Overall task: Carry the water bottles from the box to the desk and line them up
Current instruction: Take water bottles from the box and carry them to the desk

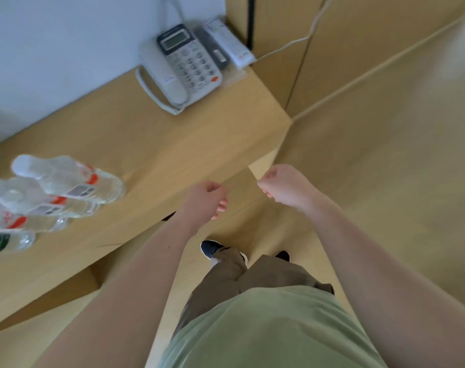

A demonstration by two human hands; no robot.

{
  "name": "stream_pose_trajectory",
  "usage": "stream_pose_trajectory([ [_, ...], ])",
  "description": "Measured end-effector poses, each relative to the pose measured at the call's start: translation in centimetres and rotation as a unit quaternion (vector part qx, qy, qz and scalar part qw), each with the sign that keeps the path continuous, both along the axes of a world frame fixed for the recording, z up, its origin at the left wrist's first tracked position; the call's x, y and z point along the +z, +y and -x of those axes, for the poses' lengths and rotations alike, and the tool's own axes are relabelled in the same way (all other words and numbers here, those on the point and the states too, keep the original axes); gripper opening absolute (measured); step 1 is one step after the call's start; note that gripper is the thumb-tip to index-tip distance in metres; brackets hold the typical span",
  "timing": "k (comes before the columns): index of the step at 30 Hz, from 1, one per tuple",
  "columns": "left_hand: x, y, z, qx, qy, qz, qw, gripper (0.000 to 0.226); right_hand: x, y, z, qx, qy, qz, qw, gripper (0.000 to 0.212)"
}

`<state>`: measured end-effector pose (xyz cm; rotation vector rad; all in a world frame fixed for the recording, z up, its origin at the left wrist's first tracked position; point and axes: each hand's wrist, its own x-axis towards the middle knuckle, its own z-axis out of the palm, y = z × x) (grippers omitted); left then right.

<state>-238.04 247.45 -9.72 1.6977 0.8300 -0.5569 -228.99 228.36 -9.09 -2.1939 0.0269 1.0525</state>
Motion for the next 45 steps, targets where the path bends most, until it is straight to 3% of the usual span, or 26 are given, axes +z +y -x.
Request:
stream_pose_trajectory([
  [4,0.0,-6.1,-2.2,-0.045,-0.003,0.004,0.999,0.016,0.9,-6.9,0.4,-0.057,-0.007,-0.015,0.998,0.005],
  [9,0.6,-13.3,-5.1,-0.131,-0.007,-0.007,0.991,0.017,0.6,-15.8,0.7,-0.168,-0.023,-0.023,0.985,0.003],
  [20,0.4,-25.9,-15.7,-0.299,-0.004,-0.023,0.954,0.017,-0.6,-29.5,-2.4,-0.361,-0.017,-0.028,0.932,0.02],
  [34,-0.4,-43.5,-37.7,-0.477,-0.02,0.016,0.879,0.013,0.0,-42.1,-17.1,-0.511,-0.026,0.006,0.859,0.026],
  [45,-2.5,-55.7,-48.8,-0.519,-0.003,0.03,0.854,0.011,-0.1,-52.3,-26.0,-0.575,-0.037,0.014,0.817,0.026],
])
